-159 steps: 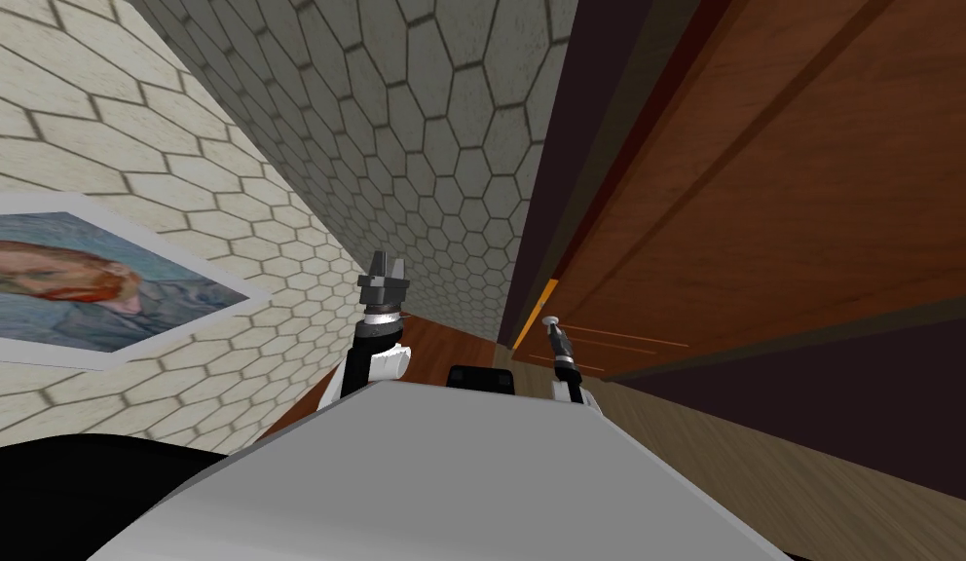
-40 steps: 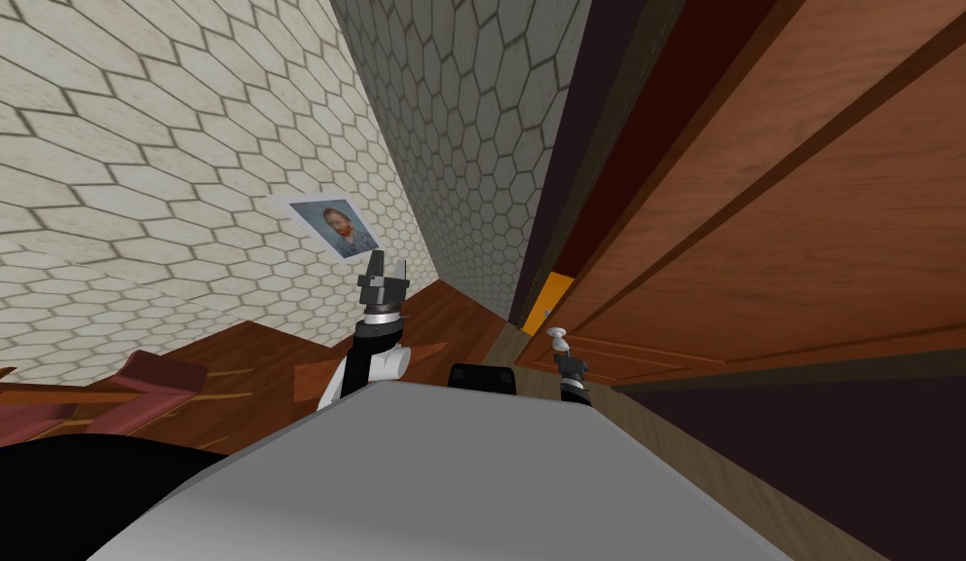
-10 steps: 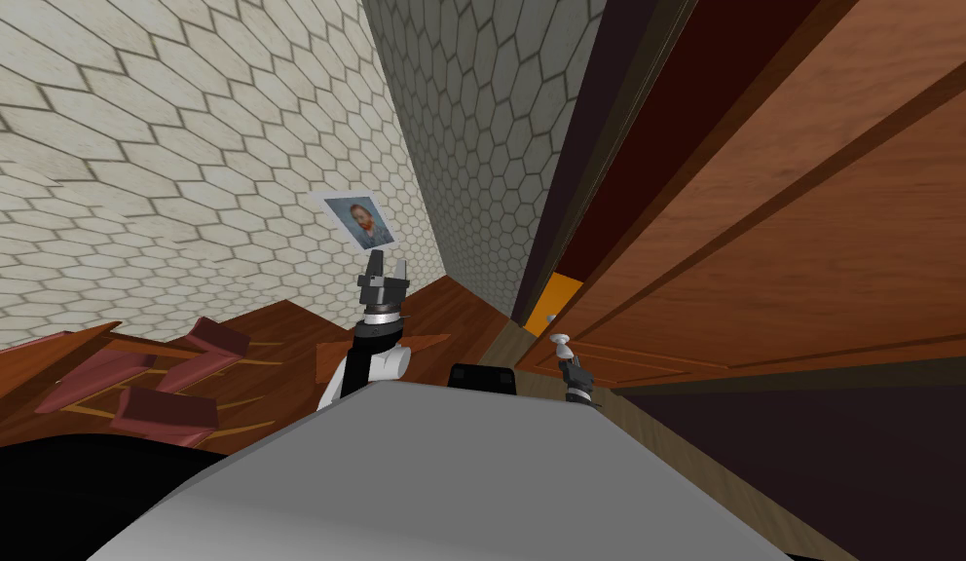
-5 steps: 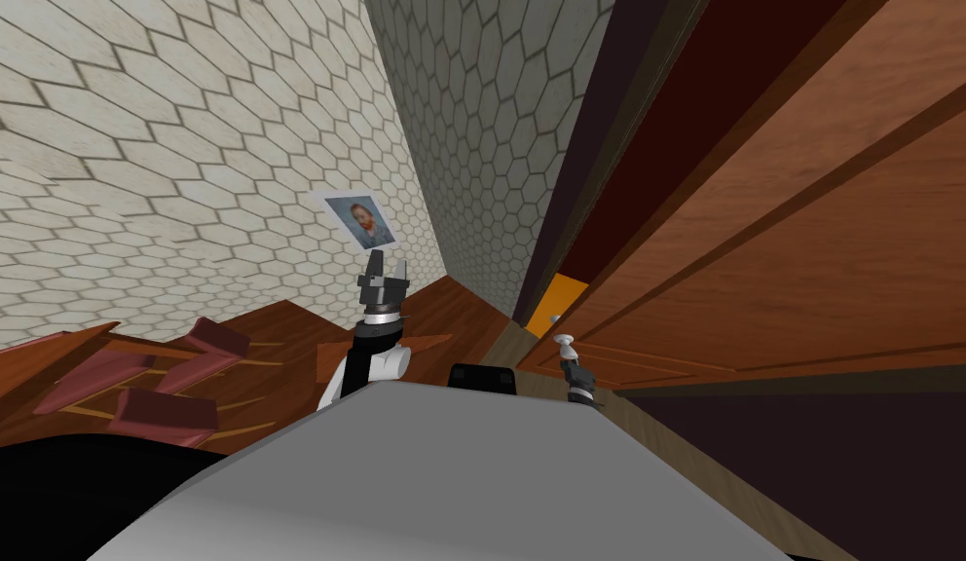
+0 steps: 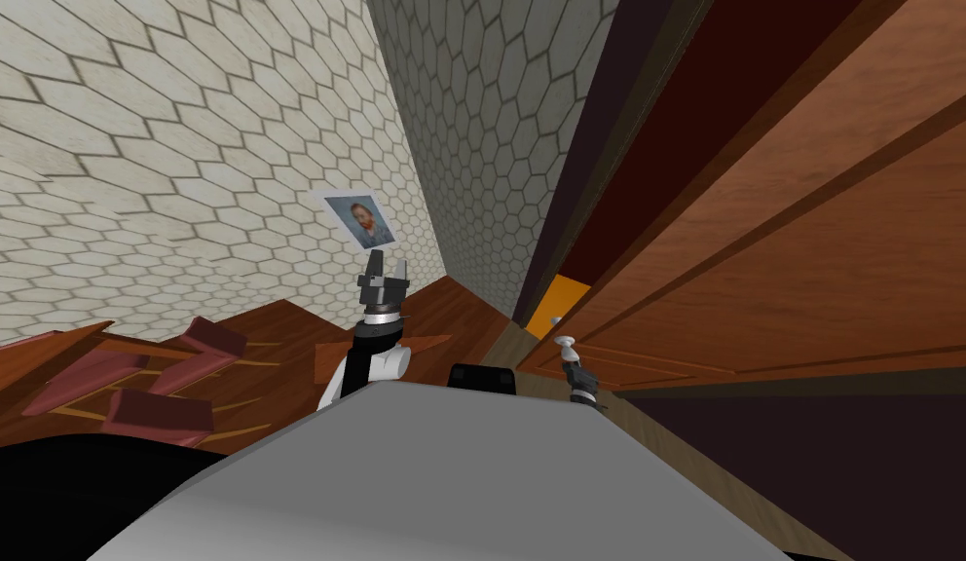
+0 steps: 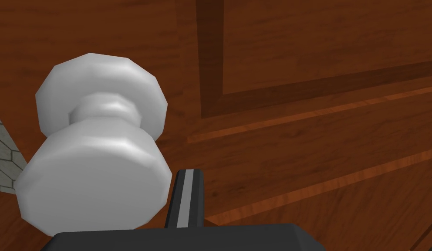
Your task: Pull the door open
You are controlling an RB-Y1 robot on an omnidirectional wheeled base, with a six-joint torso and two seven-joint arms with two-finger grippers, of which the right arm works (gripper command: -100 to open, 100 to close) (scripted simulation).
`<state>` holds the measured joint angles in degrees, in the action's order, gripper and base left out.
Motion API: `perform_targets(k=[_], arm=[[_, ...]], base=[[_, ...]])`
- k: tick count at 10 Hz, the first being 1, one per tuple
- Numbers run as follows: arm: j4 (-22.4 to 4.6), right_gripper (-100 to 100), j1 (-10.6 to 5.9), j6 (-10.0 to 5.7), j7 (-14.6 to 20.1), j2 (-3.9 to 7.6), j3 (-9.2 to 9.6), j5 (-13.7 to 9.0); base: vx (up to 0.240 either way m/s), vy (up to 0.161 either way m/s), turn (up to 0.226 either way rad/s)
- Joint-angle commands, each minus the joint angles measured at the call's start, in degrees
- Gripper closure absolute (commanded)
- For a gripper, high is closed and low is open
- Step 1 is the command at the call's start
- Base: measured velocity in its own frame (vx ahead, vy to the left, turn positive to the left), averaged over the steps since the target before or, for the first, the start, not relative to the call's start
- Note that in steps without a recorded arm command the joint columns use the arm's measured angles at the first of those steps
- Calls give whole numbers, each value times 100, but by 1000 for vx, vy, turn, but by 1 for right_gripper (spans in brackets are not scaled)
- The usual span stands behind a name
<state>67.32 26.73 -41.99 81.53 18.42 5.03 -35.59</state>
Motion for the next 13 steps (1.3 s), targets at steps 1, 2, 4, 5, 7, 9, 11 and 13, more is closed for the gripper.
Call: perform_targets(k=[1, 2, 4, 5, 7, 9, 11, 13], arm=[[36, 100, -23, -45, 1, -15, 28, 17], [36, 100, -23, -45, 1, -15, 28, 17], [36, 100, -23, -45, 1, -15, 28, 17], [36, 100, -23, -45, 1, -15, 28, 17], [-107, -100, -71, -232, 61, -7, 175, 117], [-176, -100, -128, -410, 107, -12, 312, 209], [-232, -100, -173, -551, 144, -17, 421, 282], [-268, -100, -203, -643, 168, -20, 491, 329]], base=[[-3, -12, -2], [0, 0, 0], [0, 0, 0], [0, 0, 0], [-188, -58, 146], [-228, -68, 128], [-192, -44, 75], [-113, -39, 64]])
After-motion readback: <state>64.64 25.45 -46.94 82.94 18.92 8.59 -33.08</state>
